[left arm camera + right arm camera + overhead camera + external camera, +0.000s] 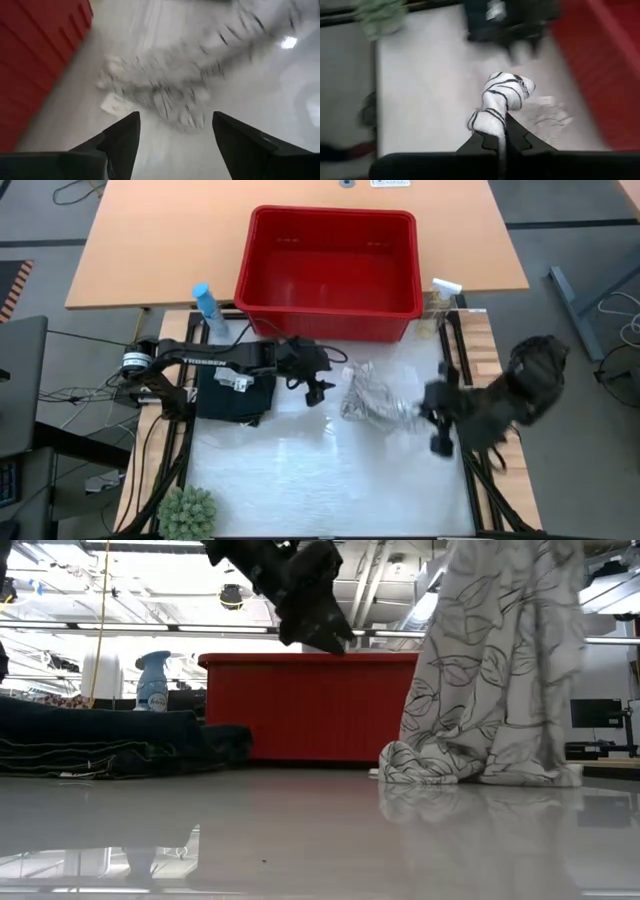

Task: Fold Laundry from Bin
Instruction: Fold the white patterned shirt

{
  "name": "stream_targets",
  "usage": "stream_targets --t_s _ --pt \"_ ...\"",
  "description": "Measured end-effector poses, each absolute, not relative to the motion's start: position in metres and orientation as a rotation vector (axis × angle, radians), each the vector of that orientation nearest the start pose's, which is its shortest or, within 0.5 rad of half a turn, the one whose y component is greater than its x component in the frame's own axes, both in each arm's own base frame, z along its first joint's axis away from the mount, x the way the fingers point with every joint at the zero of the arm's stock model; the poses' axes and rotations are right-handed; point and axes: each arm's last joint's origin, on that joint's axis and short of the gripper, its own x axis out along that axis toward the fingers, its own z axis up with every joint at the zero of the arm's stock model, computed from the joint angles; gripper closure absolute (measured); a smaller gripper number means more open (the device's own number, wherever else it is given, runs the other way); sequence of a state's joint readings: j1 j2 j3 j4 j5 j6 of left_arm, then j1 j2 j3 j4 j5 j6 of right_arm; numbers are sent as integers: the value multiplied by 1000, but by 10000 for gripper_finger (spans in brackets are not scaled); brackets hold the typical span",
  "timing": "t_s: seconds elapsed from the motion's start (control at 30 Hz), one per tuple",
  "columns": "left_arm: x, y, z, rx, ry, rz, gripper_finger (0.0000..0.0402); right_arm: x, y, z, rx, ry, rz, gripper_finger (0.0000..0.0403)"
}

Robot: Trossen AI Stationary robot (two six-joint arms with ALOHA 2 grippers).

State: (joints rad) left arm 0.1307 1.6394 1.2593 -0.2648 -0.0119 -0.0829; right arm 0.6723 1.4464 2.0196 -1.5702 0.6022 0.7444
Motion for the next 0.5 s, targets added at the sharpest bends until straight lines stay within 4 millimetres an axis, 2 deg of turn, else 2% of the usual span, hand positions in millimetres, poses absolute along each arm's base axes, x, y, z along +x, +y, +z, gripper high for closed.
stream_targets --t_s 0.13,0.3,0.5 --pt "364 58 275 -127 557 167 163 168 148 464 160 785 -167 382" --pt "374 62 272 -113 496 159 162 168 172 455 212 806 -168 382" --pt "402 67 230 -117 555 143 162 182 194 437 189 856 -194 382"
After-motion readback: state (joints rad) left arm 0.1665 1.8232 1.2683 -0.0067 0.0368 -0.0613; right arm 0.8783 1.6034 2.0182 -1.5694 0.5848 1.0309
